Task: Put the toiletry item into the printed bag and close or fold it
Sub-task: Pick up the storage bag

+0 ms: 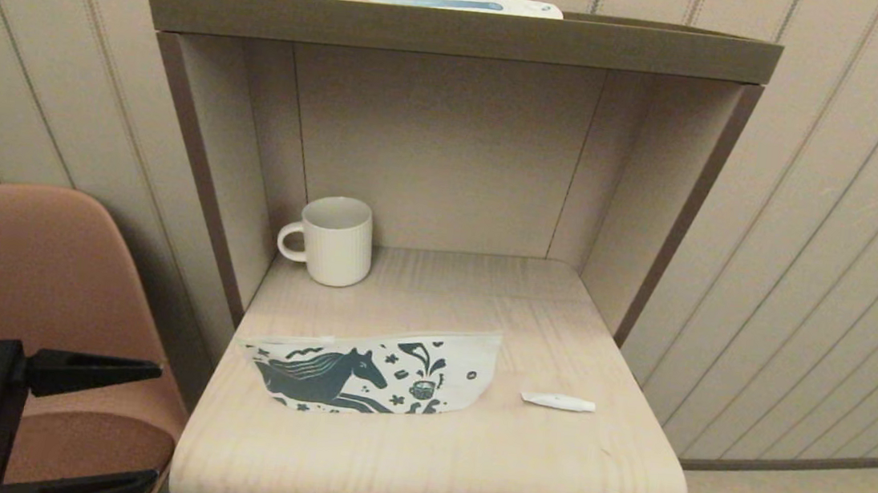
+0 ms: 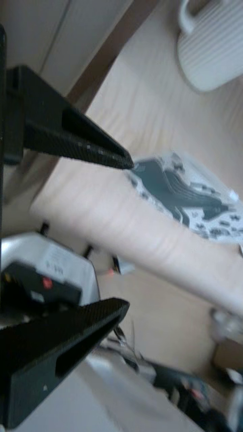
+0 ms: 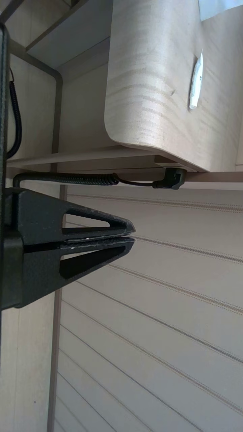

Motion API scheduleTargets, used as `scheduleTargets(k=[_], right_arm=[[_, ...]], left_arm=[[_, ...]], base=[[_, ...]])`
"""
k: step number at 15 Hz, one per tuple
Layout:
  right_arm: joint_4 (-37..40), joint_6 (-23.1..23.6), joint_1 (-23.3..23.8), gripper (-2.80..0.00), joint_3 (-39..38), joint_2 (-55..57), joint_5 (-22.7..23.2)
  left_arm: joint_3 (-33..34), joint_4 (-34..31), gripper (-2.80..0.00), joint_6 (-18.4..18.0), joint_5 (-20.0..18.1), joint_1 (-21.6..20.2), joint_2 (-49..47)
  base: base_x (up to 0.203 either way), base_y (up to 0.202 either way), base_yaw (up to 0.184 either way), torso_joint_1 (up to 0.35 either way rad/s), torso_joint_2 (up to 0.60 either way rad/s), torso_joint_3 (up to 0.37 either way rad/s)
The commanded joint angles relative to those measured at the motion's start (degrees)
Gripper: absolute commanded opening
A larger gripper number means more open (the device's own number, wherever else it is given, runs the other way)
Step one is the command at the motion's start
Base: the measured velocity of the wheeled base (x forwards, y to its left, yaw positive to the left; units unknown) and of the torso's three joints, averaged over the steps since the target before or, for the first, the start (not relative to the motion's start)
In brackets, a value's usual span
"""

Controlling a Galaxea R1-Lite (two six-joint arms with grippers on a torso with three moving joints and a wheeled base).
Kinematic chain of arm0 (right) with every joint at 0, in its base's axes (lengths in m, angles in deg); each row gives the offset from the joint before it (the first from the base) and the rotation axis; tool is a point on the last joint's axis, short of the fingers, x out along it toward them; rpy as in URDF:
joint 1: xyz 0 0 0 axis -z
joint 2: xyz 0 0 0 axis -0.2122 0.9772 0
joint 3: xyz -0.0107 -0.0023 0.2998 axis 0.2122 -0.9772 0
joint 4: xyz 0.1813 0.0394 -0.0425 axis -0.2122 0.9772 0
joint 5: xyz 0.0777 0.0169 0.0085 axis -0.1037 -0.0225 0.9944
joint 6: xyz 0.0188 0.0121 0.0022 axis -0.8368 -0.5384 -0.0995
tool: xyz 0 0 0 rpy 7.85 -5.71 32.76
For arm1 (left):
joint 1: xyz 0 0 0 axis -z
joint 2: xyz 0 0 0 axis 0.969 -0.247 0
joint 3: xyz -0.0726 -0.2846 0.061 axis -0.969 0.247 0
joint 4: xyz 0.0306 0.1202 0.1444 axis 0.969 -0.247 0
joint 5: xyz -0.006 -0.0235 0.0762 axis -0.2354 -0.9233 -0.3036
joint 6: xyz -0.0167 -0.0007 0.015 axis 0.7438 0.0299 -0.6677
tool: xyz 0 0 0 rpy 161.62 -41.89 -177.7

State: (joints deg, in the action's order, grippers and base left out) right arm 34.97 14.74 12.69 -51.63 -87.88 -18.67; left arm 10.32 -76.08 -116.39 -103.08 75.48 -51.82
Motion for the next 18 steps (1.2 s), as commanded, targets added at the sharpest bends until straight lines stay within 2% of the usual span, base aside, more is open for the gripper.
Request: scheduleTargets(k=[1, 5, 7, 16, 18], right_arm=[[-0.08, 0.07, 0.0, -2.8, 0.0, -0.02, 0.03], [-0.08, -0.01, 0.0, -2.8, 0.0, -0.02, 0.03], [-0.08, -0.02, 0.0, -2.8, 0.0, -0.02, 0.03], [-0.17, -0.02, 0.0, -2.8, 0.0, -0.02, 0.03], [-0.17, -0.02, 0.07, -2.8, 0.0, -0.02, 0.03]], left_arm=[[-1.35, 0.05, 0.0, -0.91, -0.23, 0.46, -3.49], [-4.81, -0.13, 0.0, -0.96, 0.06, 4.94, -8.72], [-5.35, 0.09, 0.0, -0.9, 2.4, 6.49, -11.15], [-11.56, 0.28, 0.0, -1.13, 2.37, 6.58, -20.07], [-12.22, 0.32, 0.0, -1.04, 2.47, 8.07, -20.9]], base=[[0.0, 0.0, 0.0, 0.0, 0.0, 0.0], [0.0, 0.0, 0.0, 0.0, 0.0, 0.0], [0.0, 0.0, 0.0, 0.0, 0.0, 0.0], [0.0, 0.0, 0.0, 0.0, 0.0, 0.0], [0.0, 0.0, 0.0, 0.0, 0.0, 0.0]])
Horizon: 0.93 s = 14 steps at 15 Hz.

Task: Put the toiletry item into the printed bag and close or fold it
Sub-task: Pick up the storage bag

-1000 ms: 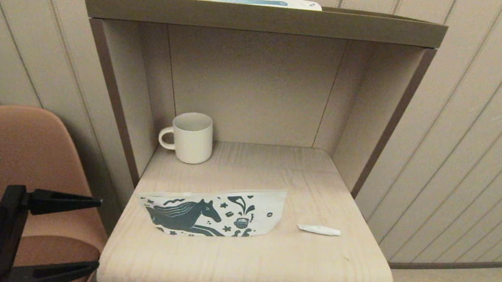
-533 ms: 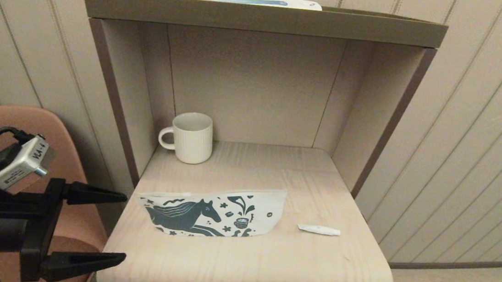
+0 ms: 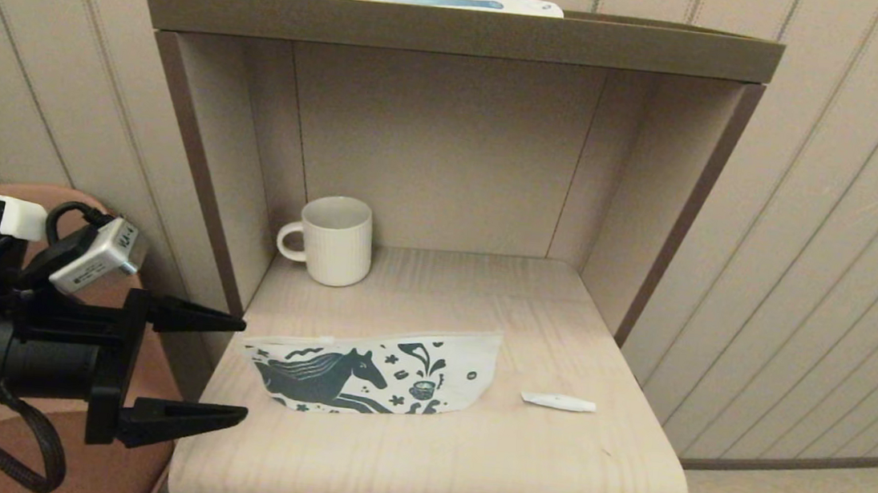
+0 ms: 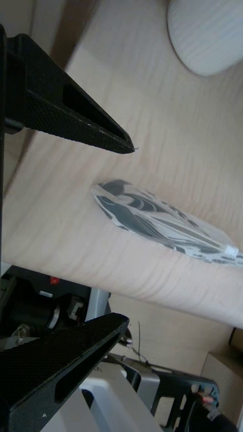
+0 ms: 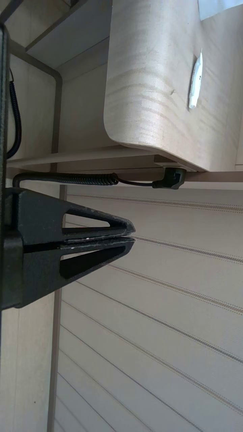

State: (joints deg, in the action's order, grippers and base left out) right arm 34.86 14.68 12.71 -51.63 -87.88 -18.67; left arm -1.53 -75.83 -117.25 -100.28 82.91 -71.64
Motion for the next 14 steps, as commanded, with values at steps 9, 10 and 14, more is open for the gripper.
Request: scheduleTargets(k=[9, 10, 14], right_arm=[[-0.06, 0.04, -0.02, -2.8, 0.0, -0.02, 0.03], [-0.06, 0.04, -0.02, -2.8, 0.0, -0.02, 0.03], [-0.15, 0.13, -0.02, -2.8, 0.0, -0.02, 0.03]], left_arm=[[-2.51, 0.11, 0.0, -0.02, 0.37, 5.53, -4.07], [-2.51, 0.11, 0.0, -0.1, 0.37, 5.72, -4.74], [-2.52, 0.11, 0.0, -0.37, 0.37, 5.88, -6.41]], base=[[0.0, 0.0, 0.0, 0.0, 0.0, 0.0], [0.0, 0.0, 0.0, 0.0, 0.0, 0.0], [0.0, 0.0, 0.0, 0.0, 0.0, 0.0]])
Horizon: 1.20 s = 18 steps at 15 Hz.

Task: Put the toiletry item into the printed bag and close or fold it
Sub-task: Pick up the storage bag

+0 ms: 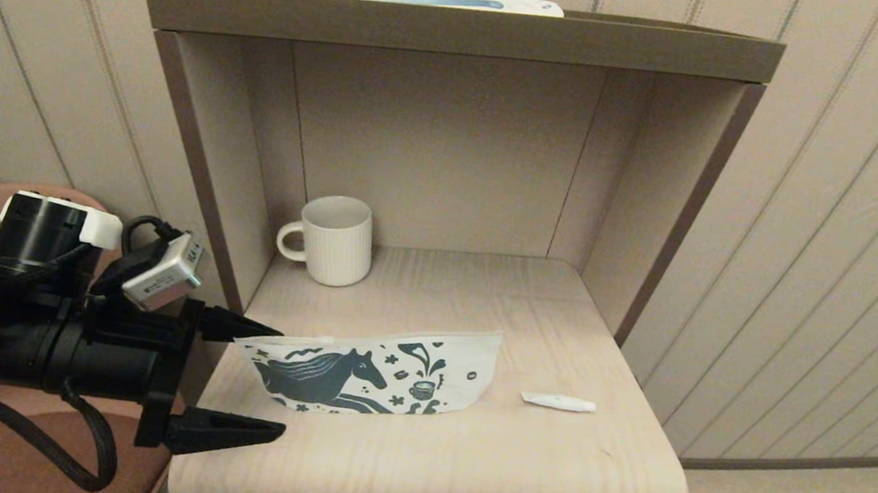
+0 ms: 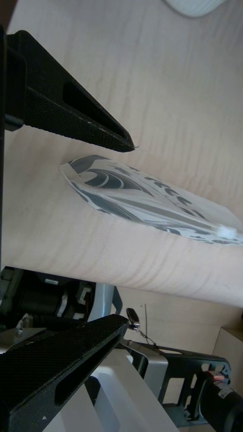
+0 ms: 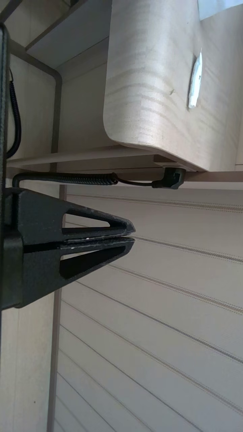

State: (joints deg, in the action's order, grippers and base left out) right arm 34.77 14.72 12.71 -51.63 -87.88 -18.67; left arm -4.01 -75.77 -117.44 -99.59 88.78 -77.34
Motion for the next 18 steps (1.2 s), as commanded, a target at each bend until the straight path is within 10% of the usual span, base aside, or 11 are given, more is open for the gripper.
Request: scheduleTargets(k=[1, 14, 15, 18], right_arm=[[-0.05, 0.0, -0.02, -2.8, 0.0, -0.02, 0.03], [-0.14, 0.09, 0.04, -2.8, 0.0, -0.02, 0.03], [-0.14, 0.09, 0.01, -2.8, 0.0, -0.02, 0.03], [-0.14, 0.09, 0.06, -2.8, 0.0, -0.02, 0.03]], left_arm=[[-0.52, 0.1, 0.0, -0.12, -0.33, 0.1, -1.02], [-2.28, 0.14, 0.0, 0.26, 0.22, 3.44, -3.73], [-2.38, 0.1, -2.8, 0.19, 1.42, 3.46, -3.67], [-2.3, 0.05, -2.8, -0.09, 3.28, 3.79, -3.82]], base=[[0.0, 0.0, 0.0, 0.0, 0.0, 0.0], [0.0, 0.0, 0.0, 0.0, 0.0, 0.0], [0.0, 0.0, 0.0, 0.0, 0.0, 0.0], [0.0, 0.0, 0.0, 0.0, 0.0, 0.0]])
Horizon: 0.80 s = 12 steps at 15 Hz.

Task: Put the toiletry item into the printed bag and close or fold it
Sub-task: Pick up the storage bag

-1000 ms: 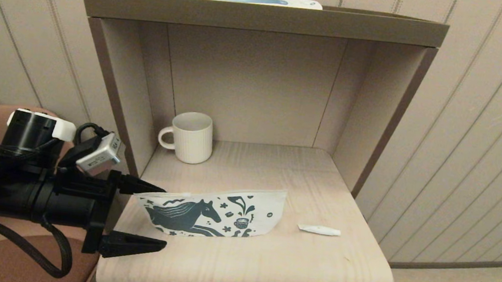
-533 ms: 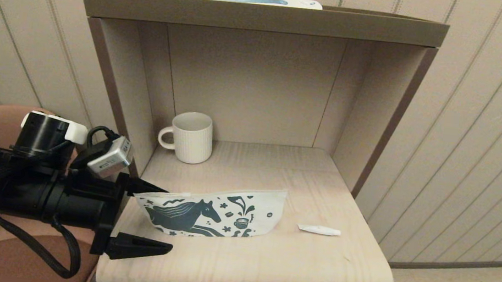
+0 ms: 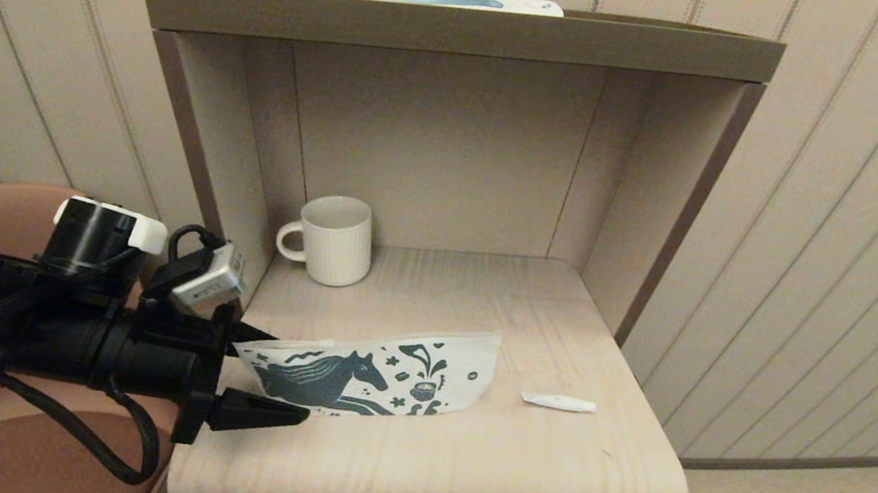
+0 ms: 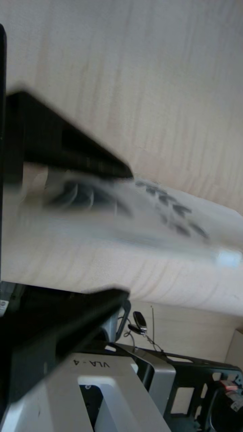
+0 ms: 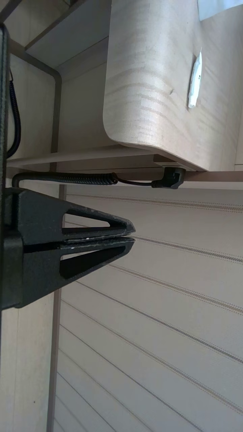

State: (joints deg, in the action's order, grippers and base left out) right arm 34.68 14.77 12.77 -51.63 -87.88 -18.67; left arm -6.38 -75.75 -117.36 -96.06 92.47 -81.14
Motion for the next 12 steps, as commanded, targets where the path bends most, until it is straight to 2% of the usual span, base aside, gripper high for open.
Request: scheduleTargets(k=[1, 9, 12], right_arm=[[-0.05, 0.04, 0.0, -2.8, 0.0, -0.02, 0.03], [-0.05, 0.04, 0.0, -2.8, 0.0, -0.02, 0.03], [0.38, 0.32, -0.08, -2.8, 0.0, -0.02, 0.03]], left_arm=[[-0.01, 0.09, -2.8, -0.17, -0.25, 0.1, 0.07], [-0.12, -0.05, -2.8, 0.35, -0.44, 0.36, 0.53], [-0.94, -0.91, -2.8, 0.86, -1.53, 0.49, 3.43]], base=[[0.0, 0.0, 0.0, 0.0, 0.0, 0.0], [0.0, 0.0, 0.0, 0.0, 0.0, 0.0], [0.0, 0.0, 0.0, 0.0, 0.0, 0.0]])
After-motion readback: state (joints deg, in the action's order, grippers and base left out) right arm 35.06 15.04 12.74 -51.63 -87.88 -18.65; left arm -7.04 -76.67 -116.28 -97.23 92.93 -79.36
